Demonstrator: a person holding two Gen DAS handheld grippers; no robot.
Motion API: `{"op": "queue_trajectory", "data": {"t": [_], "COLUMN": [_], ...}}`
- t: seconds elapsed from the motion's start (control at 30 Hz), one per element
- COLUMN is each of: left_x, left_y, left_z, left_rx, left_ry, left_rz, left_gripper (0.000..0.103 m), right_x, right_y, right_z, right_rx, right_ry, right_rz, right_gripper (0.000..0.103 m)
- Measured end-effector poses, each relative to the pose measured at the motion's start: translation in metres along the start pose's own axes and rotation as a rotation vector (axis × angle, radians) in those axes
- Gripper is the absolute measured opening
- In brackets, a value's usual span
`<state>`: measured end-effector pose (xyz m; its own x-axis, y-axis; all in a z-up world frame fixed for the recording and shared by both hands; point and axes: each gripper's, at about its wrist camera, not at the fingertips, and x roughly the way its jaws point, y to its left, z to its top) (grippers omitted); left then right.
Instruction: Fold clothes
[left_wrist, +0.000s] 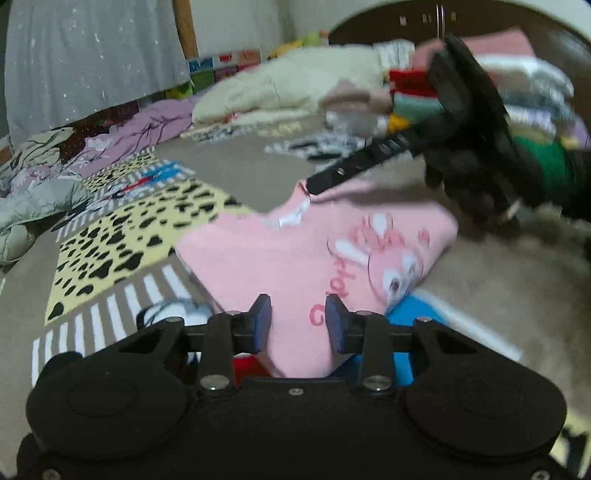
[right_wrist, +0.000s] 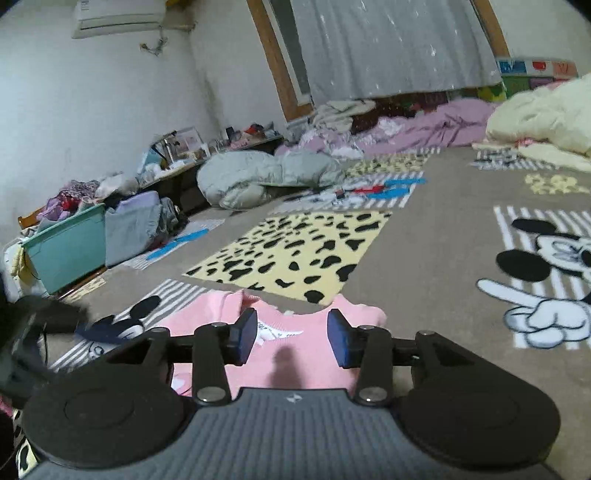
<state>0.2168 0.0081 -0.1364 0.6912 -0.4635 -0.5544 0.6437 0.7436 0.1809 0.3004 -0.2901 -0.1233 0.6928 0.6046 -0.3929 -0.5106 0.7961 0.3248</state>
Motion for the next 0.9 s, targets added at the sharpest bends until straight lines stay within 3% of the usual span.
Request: {"op": "queue_trajectory", "data": {"t": [0.13,0.3,0.37,0.5,0.57,0.63,0.7,0.77,0.9], "left_x": [0.015,0.016,0.011,-0.013,-0.014,-0.007,0.005,0.022,0.026], "left_y": [-0.006,0.014,0.020,0.030,0.038,0.041,0.038,0.033,0.032], "left_z": [-0.006,-0.012,-0.008,-0.004,-0.002,0.001,0.004,0.005,0.006], "left_rx": [0.075,0.020,-0.019,-0.122,-0.183,-0.223,-0.228,-0.213,-0.222], "left_ry": [0.001,-0.018,-0.020,-0.114,-0.144,-0.147,-0.113,-0.054,-0.043], "left_rz": [0.005,-0.056,-0.076,-0.067,-0.072,-0.085,-0.099,-0.083,-0.087], "left_gripper": [0.034,0.039,0.039,0.039,0.040,0.044,0.045,0.045,0.045], "right_x": [0.025,0.026,0.024,-0.001,-0.024,-0.035,-0.042,-0.038,-0.039], "right_y": [-0.011,-0.032,-0.040,-0.014,0.009,0.032,0.055,0.061,0.058], "right_z": [-0.003,-0.008,-0.010,-0.008,-0.010,-0.018,-0.032,-0.051,-0.066], "right_rx": [0.029,0.102,0.144,0.053,-0.040,-0.159,-0.280,-0.302,-0.282], "right_ry": [0.067,0.067,0.060,-0.011,-0.045,-0.018,0.019,0.095,0.111], "right_rz": [-0.030,-0.023,-0.011,-0.018,-0.002,-0.011,-0.038,-0.056,-0.092], "right_gripper": [0.036,0.011,0.008,0.026,0.030,0.049,0.057,0.056,0.056]}}
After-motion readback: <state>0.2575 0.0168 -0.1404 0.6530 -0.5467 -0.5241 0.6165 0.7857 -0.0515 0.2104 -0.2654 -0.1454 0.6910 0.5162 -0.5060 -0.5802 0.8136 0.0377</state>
